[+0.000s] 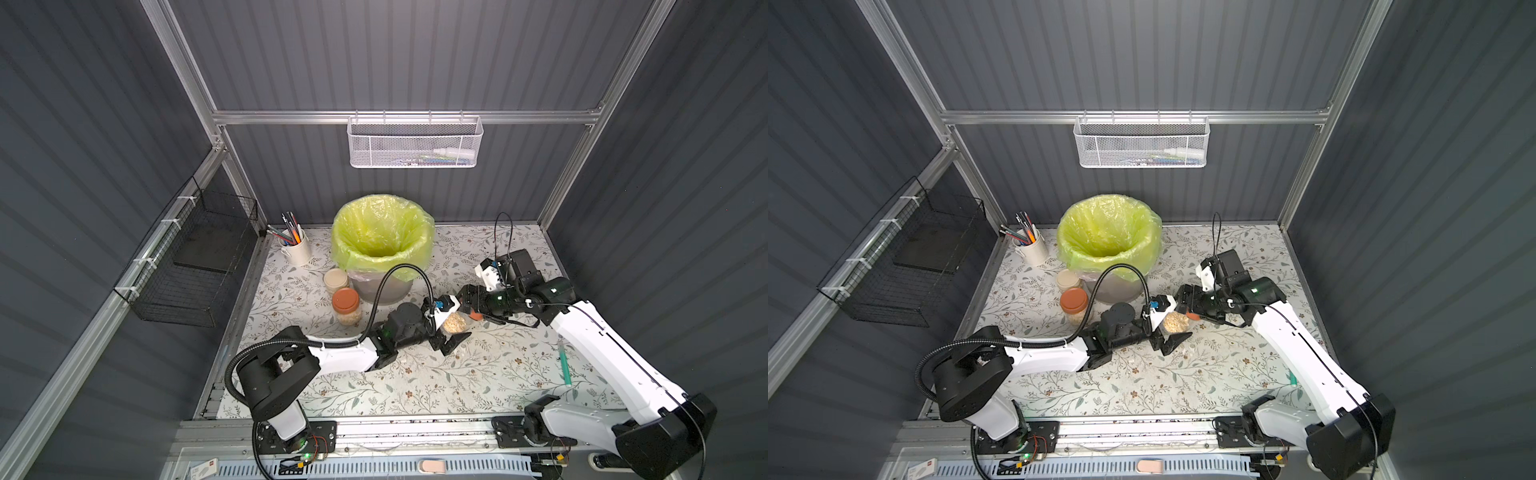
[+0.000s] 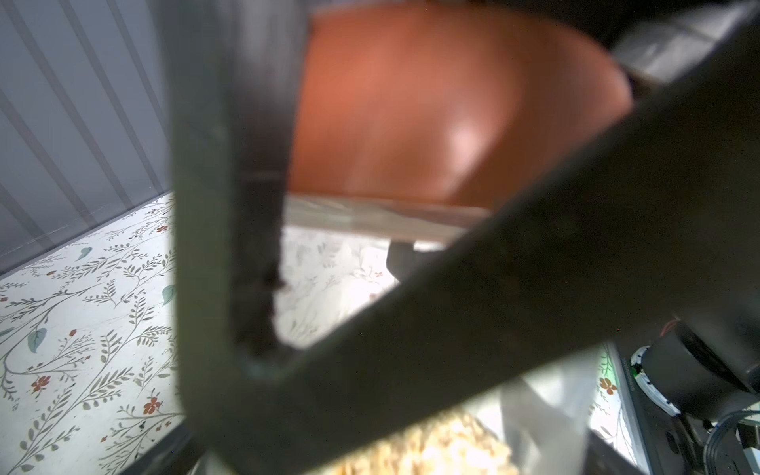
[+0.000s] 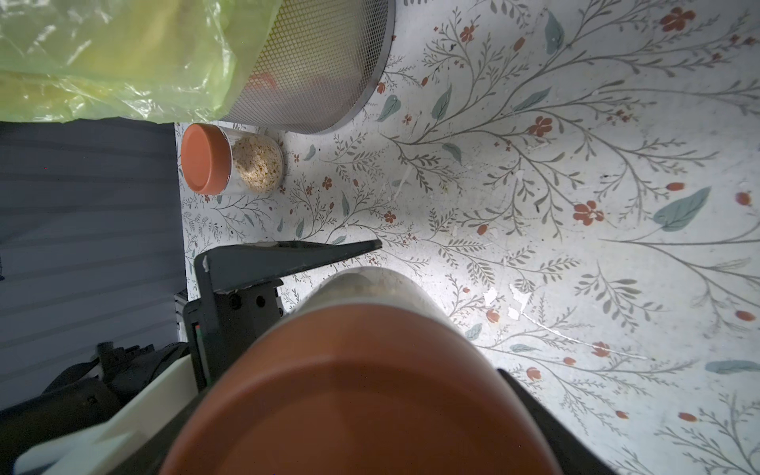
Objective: Empty expired oatmeal from jars
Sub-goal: Pick up the jar from the center of the board.
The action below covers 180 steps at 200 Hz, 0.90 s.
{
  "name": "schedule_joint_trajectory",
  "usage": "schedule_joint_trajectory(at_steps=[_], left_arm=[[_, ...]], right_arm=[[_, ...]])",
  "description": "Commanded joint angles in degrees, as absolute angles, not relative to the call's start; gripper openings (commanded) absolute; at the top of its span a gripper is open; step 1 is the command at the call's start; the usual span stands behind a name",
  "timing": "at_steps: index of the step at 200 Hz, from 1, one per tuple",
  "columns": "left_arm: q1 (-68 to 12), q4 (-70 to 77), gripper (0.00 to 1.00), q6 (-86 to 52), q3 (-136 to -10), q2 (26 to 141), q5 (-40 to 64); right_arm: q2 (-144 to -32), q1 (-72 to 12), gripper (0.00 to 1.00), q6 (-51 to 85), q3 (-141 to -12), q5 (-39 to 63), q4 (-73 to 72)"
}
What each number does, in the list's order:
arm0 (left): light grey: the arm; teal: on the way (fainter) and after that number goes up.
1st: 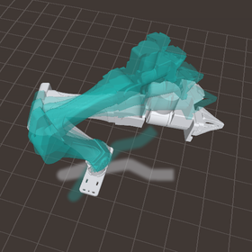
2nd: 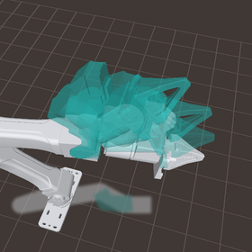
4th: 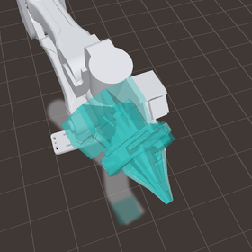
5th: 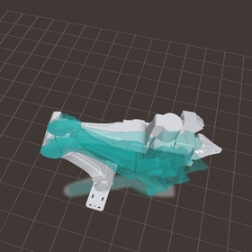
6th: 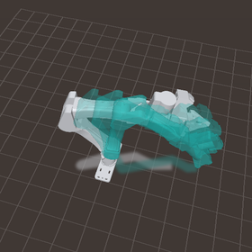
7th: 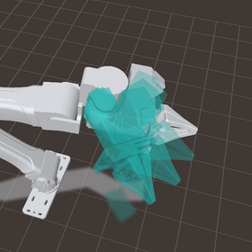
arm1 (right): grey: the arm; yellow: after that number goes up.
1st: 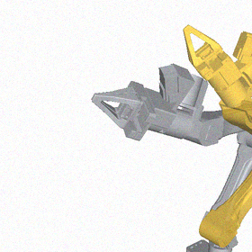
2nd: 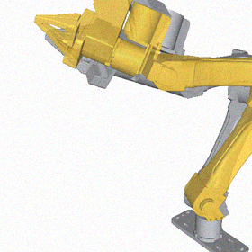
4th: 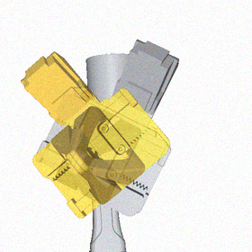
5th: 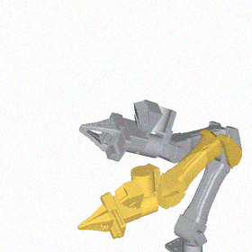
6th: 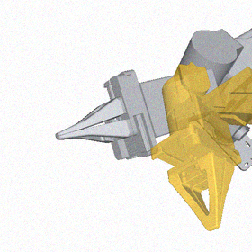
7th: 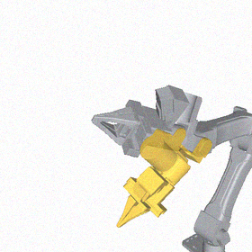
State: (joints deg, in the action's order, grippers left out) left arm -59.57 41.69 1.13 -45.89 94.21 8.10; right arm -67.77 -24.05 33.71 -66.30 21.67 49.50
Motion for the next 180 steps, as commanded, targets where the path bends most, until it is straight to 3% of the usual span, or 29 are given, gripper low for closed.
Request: schedule_joint_trajectory(at_steps=[1, 53, 97, 180], left_arm=[[-59.59, 42.46, 1.0, 1.78, -45.6, 95.09, 8.24], [-59.59, 42.26, 0.98, 0.55, -45.62, 95.45, 8.0], [-59.59, 43.89, 0.75, -0.26, -45.97, 96.04, 8.44], [-59.59, 44.04, 0.56, 1.0, -45.79, 95.55, 7.21]], right_arm=[[-66.66, -24.34, 0.65, 34.54, -66.33, 23.6, 46.1], [-66.66, -24.34, 0.65, 35.46, -65.8, 24.4, 44.79], [-67.14, -24.3, 0.65, 35.33, -65.48, 24.89, 45.06], [-67.19, -24.29, 0.73, 34.8, -65.34, 24.93, 45.37]])
